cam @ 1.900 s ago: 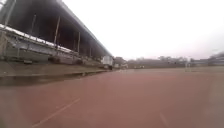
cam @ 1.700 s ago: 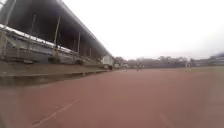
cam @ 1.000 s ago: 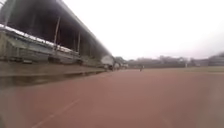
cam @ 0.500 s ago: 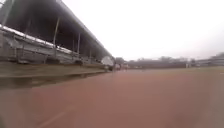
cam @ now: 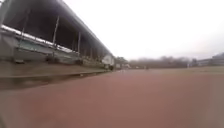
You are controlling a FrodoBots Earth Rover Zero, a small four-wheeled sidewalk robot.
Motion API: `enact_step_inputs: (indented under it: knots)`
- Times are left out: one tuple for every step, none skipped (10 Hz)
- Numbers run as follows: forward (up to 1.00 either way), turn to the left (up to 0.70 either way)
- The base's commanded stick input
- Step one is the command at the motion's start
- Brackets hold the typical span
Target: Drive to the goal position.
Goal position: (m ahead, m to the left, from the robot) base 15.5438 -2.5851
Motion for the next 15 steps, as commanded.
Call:
enact_step_inputs:
  knots:
    - [1.0,0.0]
    - [1.0,0.0]
    - [1.0,-0.14]
    - [1.0,-0.26]
    - [1.0,-0.35]
    - [1.0,-0.35]
    - [1.0,-0.35]
    - [1.0,-0.35]
    - [1.0,-0.03]
    - [1.0,-0.01]
    - [1.0,0.0]
    - [1.0,0.0]
    - [1.0,0.0]
    - [1.0,0.0]
    - [1.0,0.0]
